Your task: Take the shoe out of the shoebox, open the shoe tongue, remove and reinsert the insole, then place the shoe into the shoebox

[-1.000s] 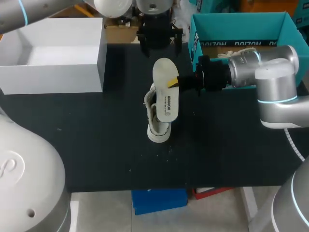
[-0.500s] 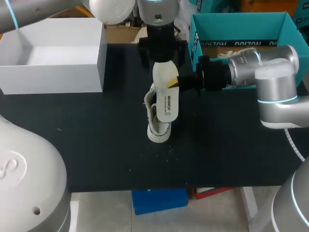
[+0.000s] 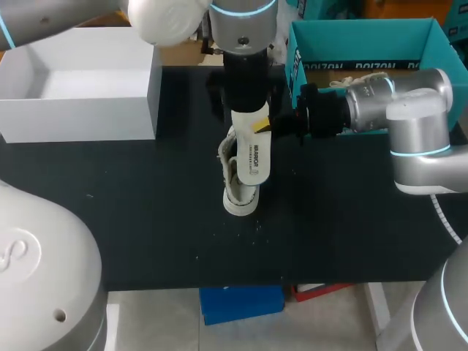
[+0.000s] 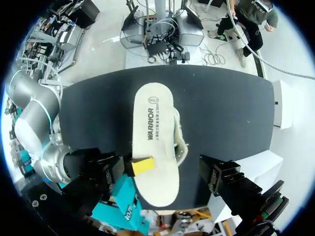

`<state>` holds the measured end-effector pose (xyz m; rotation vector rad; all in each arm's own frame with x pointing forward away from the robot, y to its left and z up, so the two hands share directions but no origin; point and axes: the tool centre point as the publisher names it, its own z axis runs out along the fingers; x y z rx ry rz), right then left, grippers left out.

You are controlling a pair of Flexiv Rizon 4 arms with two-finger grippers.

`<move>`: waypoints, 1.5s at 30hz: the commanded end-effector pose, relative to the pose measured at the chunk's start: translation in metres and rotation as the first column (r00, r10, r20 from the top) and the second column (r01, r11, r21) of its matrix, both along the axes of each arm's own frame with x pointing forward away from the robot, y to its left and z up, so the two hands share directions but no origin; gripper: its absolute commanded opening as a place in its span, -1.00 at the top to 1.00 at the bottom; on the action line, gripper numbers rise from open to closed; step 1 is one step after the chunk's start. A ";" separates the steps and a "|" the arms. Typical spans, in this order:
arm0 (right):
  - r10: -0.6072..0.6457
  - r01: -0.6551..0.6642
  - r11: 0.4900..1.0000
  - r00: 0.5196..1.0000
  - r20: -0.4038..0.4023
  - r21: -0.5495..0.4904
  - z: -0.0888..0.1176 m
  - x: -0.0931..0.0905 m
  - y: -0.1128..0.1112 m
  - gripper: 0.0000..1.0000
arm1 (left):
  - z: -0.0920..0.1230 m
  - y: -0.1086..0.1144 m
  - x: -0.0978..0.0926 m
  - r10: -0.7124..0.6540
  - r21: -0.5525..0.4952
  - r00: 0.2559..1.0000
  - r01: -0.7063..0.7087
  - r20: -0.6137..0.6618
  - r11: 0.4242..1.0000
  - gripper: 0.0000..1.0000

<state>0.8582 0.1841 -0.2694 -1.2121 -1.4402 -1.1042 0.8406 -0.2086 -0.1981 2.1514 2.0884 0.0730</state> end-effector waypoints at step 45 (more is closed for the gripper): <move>-0.001 0.001 1.000 1.000 -0.001 -0.002 0.000 0.000 0.001 1.00 | 0.001 0.038 -0.057 -0.215 -0.840 0.973 0.187 0.086 0.509 -1.00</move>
